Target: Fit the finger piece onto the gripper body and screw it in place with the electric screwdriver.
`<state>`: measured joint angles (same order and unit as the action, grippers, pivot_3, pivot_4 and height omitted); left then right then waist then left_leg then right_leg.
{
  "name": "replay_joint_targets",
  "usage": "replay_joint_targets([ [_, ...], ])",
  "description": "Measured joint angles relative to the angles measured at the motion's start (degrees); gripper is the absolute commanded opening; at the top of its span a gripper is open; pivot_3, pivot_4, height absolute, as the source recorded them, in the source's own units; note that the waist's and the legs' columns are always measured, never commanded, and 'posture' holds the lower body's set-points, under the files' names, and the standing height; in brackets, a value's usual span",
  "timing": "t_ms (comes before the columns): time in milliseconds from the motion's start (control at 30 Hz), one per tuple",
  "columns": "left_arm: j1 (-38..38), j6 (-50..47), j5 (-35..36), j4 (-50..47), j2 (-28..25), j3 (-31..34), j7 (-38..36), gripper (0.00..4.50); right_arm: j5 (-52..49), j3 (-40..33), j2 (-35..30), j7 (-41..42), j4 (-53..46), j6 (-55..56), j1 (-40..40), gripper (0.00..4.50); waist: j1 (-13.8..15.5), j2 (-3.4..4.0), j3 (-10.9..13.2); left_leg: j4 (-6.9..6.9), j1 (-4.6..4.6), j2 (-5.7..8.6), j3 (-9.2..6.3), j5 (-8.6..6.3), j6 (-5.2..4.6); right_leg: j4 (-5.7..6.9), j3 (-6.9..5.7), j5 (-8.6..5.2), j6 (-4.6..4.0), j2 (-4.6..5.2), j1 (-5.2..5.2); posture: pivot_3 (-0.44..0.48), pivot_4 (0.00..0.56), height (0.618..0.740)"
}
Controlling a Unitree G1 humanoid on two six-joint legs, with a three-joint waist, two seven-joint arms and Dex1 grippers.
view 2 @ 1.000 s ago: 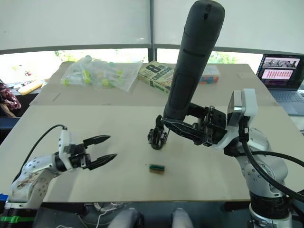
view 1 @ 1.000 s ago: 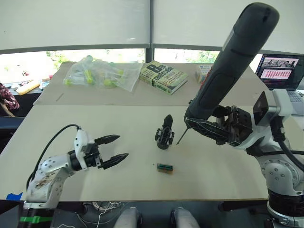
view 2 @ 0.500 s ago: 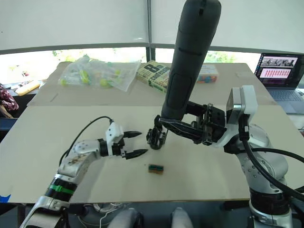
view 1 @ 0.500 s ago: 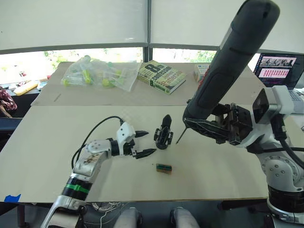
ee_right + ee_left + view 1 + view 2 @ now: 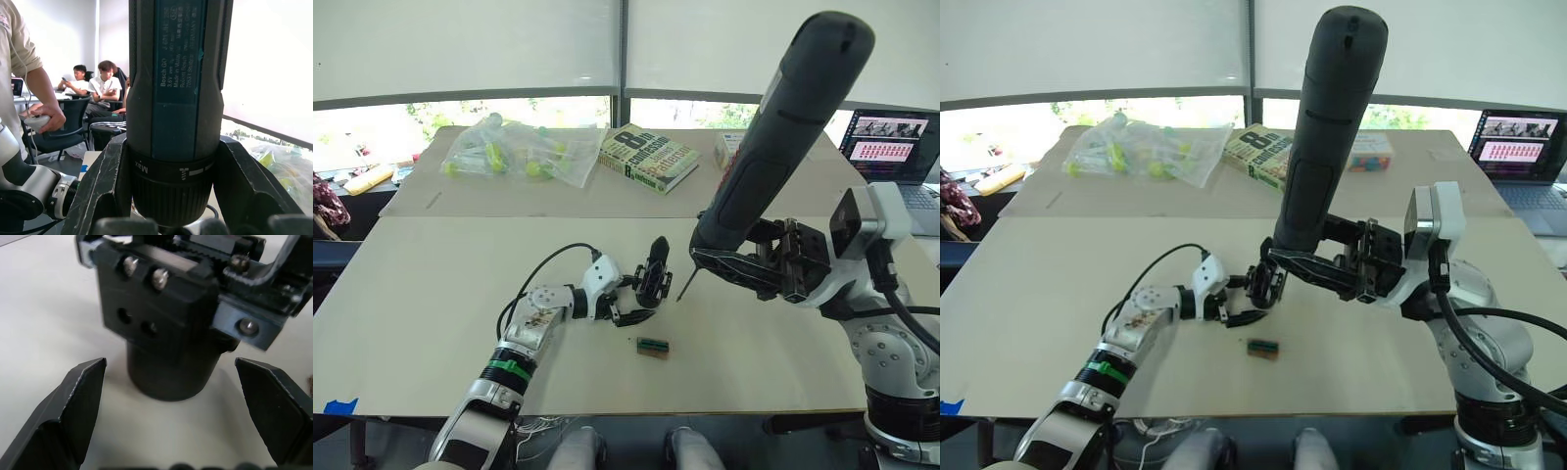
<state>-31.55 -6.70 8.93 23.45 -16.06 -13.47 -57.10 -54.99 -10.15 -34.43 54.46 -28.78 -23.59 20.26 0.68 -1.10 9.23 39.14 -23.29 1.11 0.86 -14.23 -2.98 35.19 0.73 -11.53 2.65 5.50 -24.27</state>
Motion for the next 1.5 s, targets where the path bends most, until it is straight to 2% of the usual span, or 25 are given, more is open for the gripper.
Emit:
replay_joint_targets([
  [233, -1.5, 2.0, -1.2, 2.8, 1.8, -0.1, -0.1, 4.45, 0.5, -0.1, -0.1, 0.2, 0.0, 0.0, -1.0, 1.90, 0.0, 0.00, 0.0, 0.01, -0.01, 0.01, 0.00, 0.00, 0.00, -0.01, 0.00, 0.00, 0.00, 0.00, 0.01, 0.000, 0.150, 0.740],
  [333, -1.6, 3.1, -1.8, 3.5, 1.8, -0.1, 0.0, 3.61, 0.8, -0.2, -0.1, 0.2, 0.0, 0.0, -1.2, 1.90, 0.0, 0.00, 0.0, 0.01, 0.00, 0.01, 0.00, 0.00, 0.00, 0.00, 0.00, 0.00, 0.01, 0.00, 0.01, 0.000, 0.150, 0.740],
  [433, -1.8, 3.6, -1.8, 3.9, 1.8, 0.1, -0.9, 2.29, 0.9, -0.5, -0.3, 0.3, -0.1, 0.0, -1.6, 1.90, 0.0, 0.00, 0.0, 0.02, 0.02, 0.00, 0.00, 0.00, 0.00, 0.01, 0.01, 0.01, 0.01, 0.00, 0.02, 0.000, 0.150, 0.740],
  [633, -3.0, 6.1, -1.8, 6.8, 1.7, 0.2, -3.7, 2.28, 0.9, -0.8, -1.0, 0.3, -0.1, 0.0, -2.5, 1.90, 0.0, 0.00, 0.0, 0.02, 0.02, 0.00, 0.00, 0.00, 0.00, 0.00, 0.00, 0.00, 0.01, -0.01, 0.02, 0.000, 0.150, 0.740],
  [933, -8.3, 14.5, -1.9, 18.0, 0.4, 0.6, -12.0, 2.28, 0.7, -1.5, -2.1, 0.5, -0.3, 0.0, -3.0, 1.90, -0.3, -0.02, 0.0, 0.02, 0.01, -0.04, 0.00, 0.00, 0.00, 0.02, 0.00, 0.01, 0.01, -0.08, 0.00, 0.000, 0.150, 0.740],
  [1100, -9.2, 16.4, -2.0, 20.5, 0.7, 1.0, -12.7, 2.28, 0.2, -1.5, -2.2, 0.3, -0.6, -0.4, -3.0, 1.90, -0.3, -0.02, 0.0, 0.03, 0.03, -0.04, 0.00, 0.00, 0.00, 0.05, 0.01, 0.01, 0.01, -0.08, 0.01, 0.000, 0.150, 0.740],
  [1167, -9.2, 16.3, -1.9, 20.6, 0.7, 1.1, -12.4, 3.34, 0.0, -1.5, -2.2, 0.1, -0.7, -0.5, -3.0, 1.90, -0.3, -0.01, 0.0, 0.05, 0.05, -0.04, 0.00, 0.00, 0.00, 0.08, 0.01, 0.01, 0.01, -0.08, 0.02, 0.000, 0.150, 0.740],
  [1267, -8.7, 16.3, -1.9, 20.1, 0.7, 1.6, -11.7, 4.48, -0.3, -1.5, -2.3, -0.3, -0.8, -0.8, -2.9, 1.90, -0.4, -0.02, 0.0, 0.06, 0.05, -0.04, 0.00, 0.00, 0.00, 0.11, 0.02, 0.01, 0.01, -0.09, 0.01, 0.000, 0.150, 0.740],
  [1500, -2.0, 11.2, -1.0, 9.4, 0.3, 3.6, -7.7, 4.48, -0.3, -1.1, -2.3, -1.1, -0.9, -1.5, -1.7, 1.90, -0.5, -0.02, 0.0, 0.06, 0.03, -0.04, -0.01, 0.00, 0.00, 0.11, 0.03, 0.01, 0.01, -0.06, 0.00, 0.000, 0.150, 0.740],
])
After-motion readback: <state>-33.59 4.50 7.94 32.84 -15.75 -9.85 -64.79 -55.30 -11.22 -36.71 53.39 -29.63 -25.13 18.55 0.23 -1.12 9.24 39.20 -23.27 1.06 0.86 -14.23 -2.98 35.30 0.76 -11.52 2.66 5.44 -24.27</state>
